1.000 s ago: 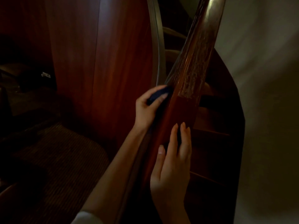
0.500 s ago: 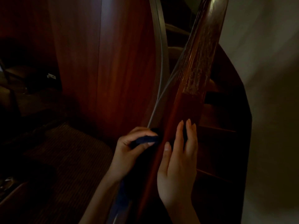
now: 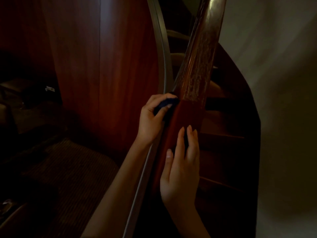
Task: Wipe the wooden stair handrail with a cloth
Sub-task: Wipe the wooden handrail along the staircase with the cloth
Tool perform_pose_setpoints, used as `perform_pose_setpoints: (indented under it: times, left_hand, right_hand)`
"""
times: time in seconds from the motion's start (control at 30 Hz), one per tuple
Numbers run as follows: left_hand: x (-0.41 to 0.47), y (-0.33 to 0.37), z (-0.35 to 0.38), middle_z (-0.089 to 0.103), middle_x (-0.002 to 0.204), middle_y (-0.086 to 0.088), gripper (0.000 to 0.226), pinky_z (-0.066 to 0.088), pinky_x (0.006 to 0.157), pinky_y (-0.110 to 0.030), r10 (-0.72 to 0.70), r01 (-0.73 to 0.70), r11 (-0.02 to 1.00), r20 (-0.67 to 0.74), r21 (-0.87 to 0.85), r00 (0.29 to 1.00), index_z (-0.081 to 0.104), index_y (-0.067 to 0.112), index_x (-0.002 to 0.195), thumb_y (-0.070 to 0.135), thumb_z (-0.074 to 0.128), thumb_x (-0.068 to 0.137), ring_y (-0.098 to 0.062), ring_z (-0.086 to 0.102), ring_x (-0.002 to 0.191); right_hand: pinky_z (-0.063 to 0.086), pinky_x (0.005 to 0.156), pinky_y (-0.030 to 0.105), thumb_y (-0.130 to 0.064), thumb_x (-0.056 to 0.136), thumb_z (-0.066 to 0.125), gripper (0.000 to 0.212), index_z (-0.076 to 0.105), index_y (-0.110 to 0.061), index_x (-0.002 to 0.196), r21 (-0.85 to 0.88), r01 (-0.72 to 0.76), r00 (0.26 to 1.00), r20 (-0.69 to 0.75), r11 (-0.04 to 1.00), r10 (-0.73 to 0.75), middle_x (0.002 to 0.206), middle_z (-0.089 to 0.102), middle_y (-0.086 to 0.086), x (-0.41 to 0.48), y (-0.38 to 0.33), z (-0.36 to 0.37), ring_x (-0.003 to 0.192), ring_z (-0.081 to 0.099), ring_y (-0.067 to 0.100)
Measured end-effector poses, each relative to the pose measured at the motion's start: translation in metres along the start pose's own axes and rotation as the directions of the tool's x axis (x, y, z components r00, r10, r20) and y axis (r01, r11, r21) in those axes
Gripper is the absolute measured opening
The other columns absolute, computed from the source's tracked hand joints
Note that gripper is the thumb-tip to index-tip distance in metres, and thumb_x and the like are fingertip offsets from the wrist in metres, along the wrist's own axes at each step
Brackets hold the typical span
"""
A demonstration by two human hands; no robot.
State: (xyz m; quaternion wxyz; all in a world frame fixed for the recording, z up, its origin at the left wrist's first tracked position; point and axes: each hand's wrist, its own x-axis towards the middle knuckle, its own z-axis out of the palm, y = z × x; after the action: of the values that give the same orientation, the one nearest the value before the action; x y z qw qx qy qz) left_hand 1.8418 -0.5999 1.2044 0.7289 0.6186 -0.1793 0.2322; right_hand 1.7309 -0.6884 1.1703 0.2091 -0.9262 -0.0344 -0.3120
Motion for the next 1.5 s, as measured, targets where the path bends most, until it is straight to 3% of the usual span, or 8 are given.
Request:
perform_pose_setpoints:
  times: [0.17,0.37,0.57,0.7,0.97,1.23,1.4,1.5]
  left_hand:
    - [-0.055,0.021,-0.02,0.057,0.114,0.004,0.037,0.048,0.094,-0.028,0.103,-0.147,0.967,0.207,0.21,0.973,0.07,0.025,0.105,-0.006,0.059,0.088,-0.016,0.055,0.112]
    - [-0.083,0.046,-0.033,0.064,0.11,-0.001,0.042,0.049,0.088,-0.016,-0.102,0.088,0.992,0.149,0.094,0.984,0.07,0.02,0.103,-0.016,0.056,0.086,-0.006,0.064,0.104]
    - [-0.083,0.086,-0.016,0.073,0.108,0.001,0.024,0.053,0.088,-0.025,-0.119,0.119,0.993,0.039,-0.006,0.992,0.07,0.017,0.108,0.009,0.063,0.087,-0.016,0.068,0.105]
    - [-0.084,0.11,0.013,0.069,0.116,-0.002,0.026,0.052,0.087,-0.022,-0.159,0.173,0.982,0.163,-0.074,0.974,0.069,0.019,0.113,0.016,0.062,0.089,-0.019,0.066,0.11]
    - [-0.068,0.107,0.049,0.063,0.13,0.005,0.035,0.049,0.101,-0.03,-0.083,0.07,0.991,0.115,0.112,0.99,0.06,0.021,0.13,0.013,0.057,0.096,-0.013,0.058,0.122]
    - [-0.08,0.037,0.091,0.034,0.152,0.006,0.049,0.022,0.117,-0.024,0.09,0.017,0.476,-0.068,0.879,0.994,0.044,0.015,0.145,0.013,0.054,0.097,-0.011,0.023,0.147]
    - [-0.082,0.027,0.097,0.023,0.16,-0.006,0.051,0.008,0.123,-0.03,0.051,0.02,0.238,-0.033,0.971,0.998,0.029,0.009,0.15,0.024,0.033,0.102,-0.019,0.016,0.15]
    - [-0.081,0.033,0.106,0.021,0.16,-0.009,0.052,0.012,0.123,-0.035,-0.002,0.058,0.149,-0.058,0.987,0.998,0.025,0.006,0.15,0.019,0.036,0.101,-0.02,0.016,0.149]
  right_hand:
    - [0.025,0.119,0.04,-0.029,0.102,0.026,0.054,0.03,-0.008,0.152,0.028,-0.015,1.0,0.022,0.999,0.015,0.162,0.015,0.001,0.0,-0.001,-0.001,0.151,0.005,0.015]
    - [0.029,0.118,0.035,-0.014,0.102,0.045,0.048,0.036,-0.019,0.149,0.482,-0.085,0.996,0.024,0.872,0.083,0.151,0.02,-0.024,-0.002,0.005,-0.012,0.147,0.012,-0.001]
    - [0.017,0.121,0.033,-0.062,0.096,0.04,0.057,0.037,-0.034,0.145,0.675,0.049,0.999,-0.018,0.736,-0.051,0.144,0.037,-0.035,-0.012,0.0,-0.023,0.14,0.029,-0.005]
    - [0.043,0.1,0.019,-0.047,0.099,0.048,0.053,0.028,-0.047,0.148,0.894,0.003,1.0,-0.012,0.448,0.017,0.148,0.037,-0.026,-0.002,0.01,-0.033,0.136,0.04,0.0]
    - [0.045,0.098,0.018,-0.017,0.099,0.046,0.041,0.055,-0.051,0.121,0.922,0.011,0.967,-0.108,0.387,0.231,0.128,0.055,-0.025,0.07,0.051,-0.063,0.125,0.051,0.001]
    - [0.054,0.059,0.02,-0.032,0.102,0.047,0.016,0.06,-0.041,0.101,0.8,-0.518,0.673,0.6,-0.304,0.433,0.09,0.072,-0.012,0.091,0.125,-0.029,0.077,0.072,0.005]
    - [0.055,0.088,0.034,-0.044,0.079,0.061,0.041,0.069,-0.025,0.115,0.753,-0.632,0.708,0.657,-0.184,0.257,0.115,0.071,0.003,0.074,0.13,-0.011,0.105,0.069,0.018]
    - [0.057,0.073,0.025,-0.036,0.075,0.071,0.027,0.07,-0.035,0.102,0.724,-0.672,0.693,0.688,-0.154,0.215,0.102,0.073,-0.003,0.065,0.131,-0.021,0.094,0.071,0.015]
